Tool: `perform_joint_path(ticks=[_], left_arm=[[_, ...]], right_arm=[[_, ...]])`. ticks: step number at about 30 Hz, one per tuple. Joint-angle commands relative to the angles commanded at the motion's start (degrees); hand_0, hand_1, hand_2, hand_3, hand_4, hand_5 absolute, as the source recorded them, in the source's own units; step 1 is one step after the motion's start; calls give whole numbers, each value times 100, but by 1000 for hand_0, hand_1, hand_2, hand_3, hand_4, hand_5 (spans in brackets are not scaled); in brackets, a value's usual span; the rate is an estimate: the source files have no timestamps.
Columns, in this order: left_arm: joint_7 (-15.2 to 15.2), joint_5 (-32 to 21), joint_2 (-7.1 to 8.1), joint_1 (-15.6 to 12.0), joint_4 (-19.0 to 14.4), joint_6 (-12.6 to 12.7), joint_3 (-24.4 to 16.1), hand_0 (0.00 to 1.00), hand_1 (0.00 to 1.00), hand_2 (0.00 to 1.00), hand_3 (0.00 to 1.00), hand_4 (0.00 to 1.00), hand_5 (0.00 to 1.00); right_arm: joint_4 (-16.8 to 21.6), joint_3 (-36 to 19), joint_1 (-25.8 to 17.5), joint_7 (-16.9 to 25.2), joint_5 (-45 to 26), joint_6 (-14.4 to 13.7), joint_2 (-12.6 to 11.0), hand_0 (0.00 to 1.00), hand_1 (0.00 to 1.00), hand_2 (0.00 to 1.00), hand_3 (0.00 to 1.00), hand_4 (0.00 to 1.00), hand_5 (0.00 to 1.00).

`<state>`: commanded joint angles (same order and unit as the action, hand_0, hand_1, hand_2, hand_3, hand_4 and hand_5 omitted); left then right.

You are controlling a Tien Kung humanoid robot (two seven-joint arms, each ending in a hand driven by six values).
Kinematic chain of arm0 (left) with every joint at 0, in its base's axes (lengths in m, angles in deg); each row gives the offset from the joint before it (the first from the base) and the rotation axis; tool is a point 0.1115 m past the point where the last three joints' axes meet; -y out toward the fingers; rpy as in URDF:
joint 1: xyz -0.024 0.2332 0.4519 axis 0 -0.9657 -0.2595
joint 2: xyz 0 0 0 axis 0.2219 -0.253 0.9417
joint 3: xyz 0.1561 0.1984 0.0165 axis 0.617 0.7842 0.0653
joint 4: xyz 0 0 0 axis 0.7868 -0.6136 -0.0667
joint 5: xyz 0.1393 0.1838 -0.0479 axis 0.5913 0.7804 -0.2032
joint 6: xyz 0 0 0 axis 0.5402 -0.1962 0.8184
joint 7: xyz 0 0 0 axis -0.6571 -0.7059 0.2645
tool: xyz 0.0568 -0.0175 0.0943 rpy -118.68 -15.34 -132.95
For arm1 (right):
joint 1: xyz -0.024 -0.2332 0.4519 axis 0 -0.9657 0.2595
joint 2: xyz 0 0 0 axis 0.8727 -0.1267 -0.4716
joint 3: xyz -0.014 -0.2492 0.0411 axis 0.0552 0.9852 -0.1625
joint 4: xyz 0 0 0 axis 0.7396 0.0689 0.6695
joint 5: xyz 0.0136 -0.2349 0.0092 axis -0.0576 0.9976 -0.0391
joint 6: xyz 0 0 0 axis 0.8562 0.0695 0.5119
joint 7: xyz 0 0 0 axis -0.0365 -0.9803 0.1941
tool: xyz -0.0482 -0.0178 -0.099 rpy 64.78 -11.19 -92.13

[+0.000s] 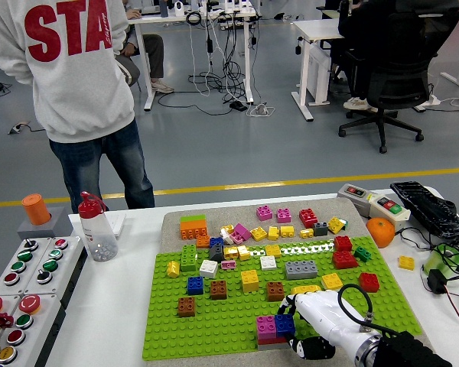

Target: Pick up the brick,pile it on top of brick,press brick,pick up the brick,pile it on top of brick,press brick

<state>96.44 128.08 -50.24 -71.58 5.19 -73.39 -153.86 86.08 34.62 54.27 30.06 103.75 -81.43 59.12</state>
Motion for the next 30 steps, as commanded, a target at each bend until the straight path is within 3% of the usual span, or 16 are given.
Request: perform_joint_path(ticks=[30], left_arm=[[24,68,-10,-54,0,2,-16,654,677,704,572,304,998]], right_arm=[[-70,106,-14,-10,-9,6,14,547,574,582,593,515,142]])
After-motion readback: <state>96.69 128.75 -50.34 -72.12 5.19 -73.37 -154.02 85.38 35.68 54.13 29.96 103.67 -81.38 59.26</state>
